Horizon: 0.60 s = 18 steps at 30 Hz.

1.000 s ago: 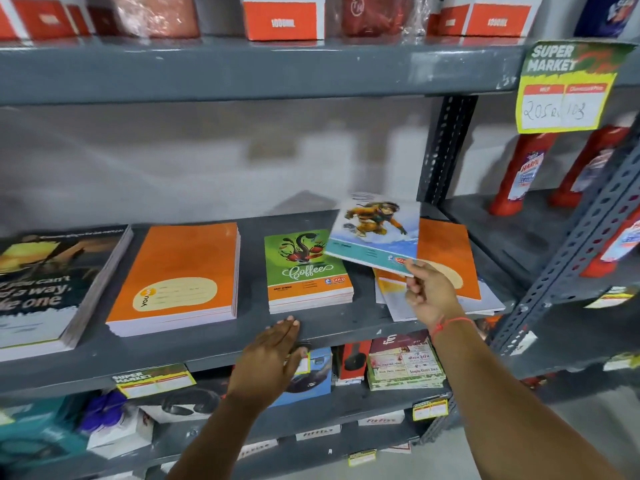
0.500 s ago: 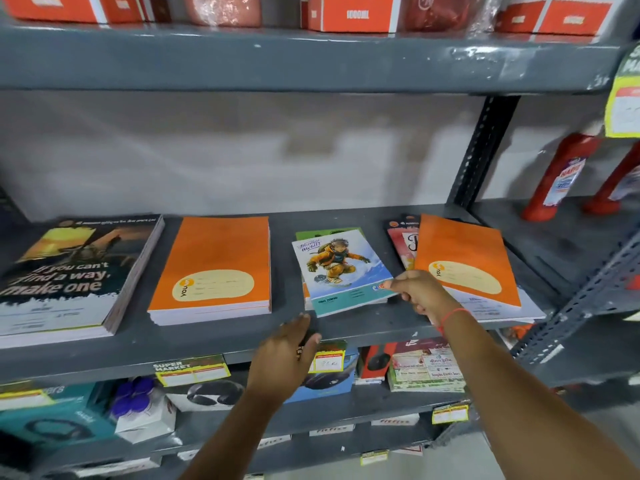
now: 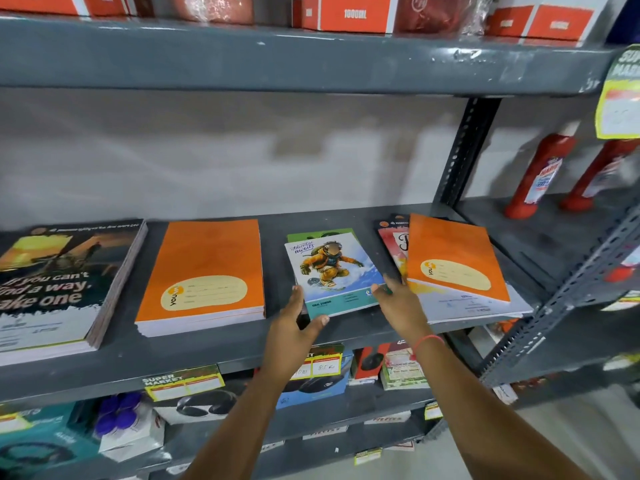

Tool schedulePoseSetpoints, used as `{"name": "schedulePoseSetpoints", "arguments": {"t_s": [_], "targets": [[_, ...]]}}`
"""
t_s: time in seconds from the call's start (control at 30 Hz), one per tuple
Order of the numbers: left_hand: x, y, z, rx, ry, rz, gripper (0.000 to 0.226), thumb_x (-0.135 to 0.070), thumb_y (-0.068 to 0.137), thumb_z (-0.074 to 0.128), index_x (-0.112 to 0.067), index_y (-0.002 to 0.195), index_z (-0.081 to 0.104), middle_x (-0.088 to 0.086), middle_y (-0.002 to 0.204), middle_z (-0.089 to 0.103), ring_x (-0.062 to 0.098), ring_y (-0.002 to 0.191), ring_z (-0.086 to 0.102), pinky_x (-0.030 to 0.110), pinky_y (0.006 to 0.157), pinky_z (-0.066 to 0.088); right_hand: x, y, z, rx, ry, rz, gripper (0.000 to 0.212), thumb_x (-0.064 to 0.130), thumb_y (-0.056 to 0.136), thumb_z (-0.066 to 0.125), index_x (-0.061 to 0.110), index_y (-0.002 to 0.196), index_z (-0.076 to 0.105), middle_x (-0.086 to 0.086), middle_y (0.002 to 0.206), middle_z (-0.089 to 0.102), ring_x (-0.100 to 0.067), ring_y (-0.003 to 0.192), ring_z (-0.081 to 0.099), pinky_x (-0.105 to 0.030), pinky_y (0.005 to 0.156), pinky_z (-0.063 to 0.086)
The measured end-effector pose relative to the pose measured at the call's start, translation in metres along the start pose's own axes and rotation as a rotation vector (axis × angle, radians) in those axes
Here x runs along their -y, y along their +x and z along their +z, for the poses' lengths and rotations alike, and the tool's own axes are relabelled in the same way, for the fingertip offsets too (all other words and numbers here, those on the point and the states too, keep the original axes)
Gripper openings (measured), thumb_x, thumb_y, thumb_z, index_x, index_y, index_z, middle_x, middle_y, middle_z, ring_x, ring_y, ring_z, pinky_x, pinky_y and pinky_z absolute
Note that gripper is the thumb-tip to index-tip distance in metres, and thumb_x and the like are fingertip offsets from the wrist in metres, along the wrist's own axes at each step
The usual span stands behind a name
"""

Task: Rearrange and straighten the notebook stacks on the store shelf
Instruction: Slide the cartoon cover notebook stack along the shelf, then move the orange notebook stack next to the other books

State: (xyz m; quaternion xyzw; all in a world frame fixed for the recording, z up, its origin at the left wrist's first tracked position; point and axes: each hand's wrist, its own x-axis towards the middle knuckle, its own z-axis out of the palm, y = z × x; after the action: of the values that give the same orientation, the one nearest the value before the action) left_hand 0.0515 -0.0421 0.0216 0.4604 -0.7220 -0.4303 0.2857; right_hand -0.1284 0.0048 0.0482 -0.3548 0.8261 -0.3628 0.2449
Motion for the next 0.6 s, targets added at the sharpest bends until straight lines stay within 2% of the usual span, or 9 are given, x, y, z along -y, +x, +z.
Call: {"name": "schedulePoseSetpoints", "arguments": {"t_s": [0.1, 0.23, 0.3, 0.37, 0.4, 0.47, 0.53, 0.6], "targets": [[0.005, 0.003, 0.000, -0.035, 0.019, 0.002, 0.068, -0.031, 0.088, 0.056, -0.022, 0.146, 0.022, 0.004, 0.142, 0.050, 0.019, 0.125, 0.051, 0.039, 0.101, 0.047, -0.001, -0.004, 0.007, -0.025, -0.045, 0.006, 0.055, 0.037, 0.095, 0.039, 0.015, 0.144, 0.031, -0.017, 0.142, 0.046, -0.034, 0.125, 0.046, -0.037, 0.095, 0.042], [0.012, 0.004, 0.003, -0.041, 0.050, 0.039, 0.065, -0.031, 0.089, 0.054, -0.021, 0.145, 0.025, 0.005, 0.141, 0.051, 0.022, 0.120, 0.055, 0.038, 0.097, 0.050, -0.003, -0.005, 0.006, -0.033, -0.037, 0.009, 0.057, 0.043, 0.094, 0.038, 0.016, 0.143, 0.033, -0.016, 0.142, 0.046, -0.034, 0.126, 0.046, -0.040, 0.098, 0.041], [0.014, 0.005, 0.006, -0.059, 0.043, 0.072, 0.065, -0.032, 0.089, 0.054, -0.021, 0.146, 0.024, 0.003, 0.152, 0.035, 0.023, 0.134, 0.043, 0.041, 0.105, 0.044, -0.003, -0.006, 0.002, -0.056, -0.036, -0.003, 0.057, 0.044, 0.094, 0.038, 0.014, 0.142, 0.036, -0.014, 0.143, 0.046, -0.033, 0.127, 0.046, -0.040, 0.100, 0.040], [0.014, 0.003, 0.011, -0.152, 0.143, 0.160, 0.063, -0.041, 0.090, 0.047, -0.020, 0.146, 0.024, -0.001, 0.156, 0.019, 0.021, 0.143, 0.023, 0.041, 0.114, 0.031, -0.005, -0.006, -0.009, -0.159, 0.017, -0.030, 0.052, 0.039, 0.094, 0.040, 0.011, 0.138, 0.042, -0.014, 0.140, 0.050, -0.033, 0.126, 0.048, -0.040, 0.101, 0.040], [0.012, -0.001, 0.014, -0.225, 0.259, 0.262, 0.061, -0.046, 0.091, 0.038, -0.017, 0.144, 0.029, 0.000, 0.154, 0.021, 0.019, 0.143, 0.020, 0.040, 0.115, 0.025, -0.007, -0.005, -0.017, -0.234, 0.035, -0.034, 0.047, 0.035, 0.095, 0.041, 0.009, 0.134, 0.047, -0.014, 0.136, 0.054, -0.034, 0.123, 0.050, -0.039, 0.100, 0.040], [0.004, -0.006, 0.027, -0.290, 0.446, 0.539, 0.054, -0.045, 0.094, 0.026, -0.012, 0.133, 0.045, 0.009, 0.144, 0.044, 0.020, 0.136, 0.032, 0.038, 0.113, 0.024, -0.014, 0.000, -0.038, -0.381, 0.005, 0.013, 0.040, 0.026, 0.095, 0.042, 0.005, 0.126, 0.054, -0.020, 0.128, 0.059, -0.038, 0.116, 0.054, -0.040, 0.094, 0.043], [-0.007, -0.014, 0.049, -0.225, 0.495, 0.773, 0.041, -0.036, 0.095, 0.031, -0.013, 0.117, 0.056, 0.011, 0.126, 0.063, 0.020, 0.121, 0.047, 0.040, 0.103, 0.040, -0.028, 0.012, -0.062, -0.462, -0.070, 0.081, 0.038, 0.021, 0.093, 0.043, -0.001, 0.122, 0.054, -0.026, 0.125, 0.059, -0.041, 0.115, 0.053, -0.041, 0.093, 0.044], [-0.021, -0.017, 0.071, -0.084, 0.517, 0.850, 0.029, -0.028, 0.088, 0.045, -0.016, 0.101, 0.068, 0.007, 0.115, 0.070, 0.021, 0.106, 0.064, 0.036, 0.083, 0.057, -0.043, 0.024, -0.084, -0.454, -0.164, 0.170, 0.041, 0.022, 0.092, 0.044, -0.006, 0.119, 0.052, -0.029, 0.124, 0.057, -0.042, 0.117, 0.050, -0.044, 0.095, 0.042]]}}
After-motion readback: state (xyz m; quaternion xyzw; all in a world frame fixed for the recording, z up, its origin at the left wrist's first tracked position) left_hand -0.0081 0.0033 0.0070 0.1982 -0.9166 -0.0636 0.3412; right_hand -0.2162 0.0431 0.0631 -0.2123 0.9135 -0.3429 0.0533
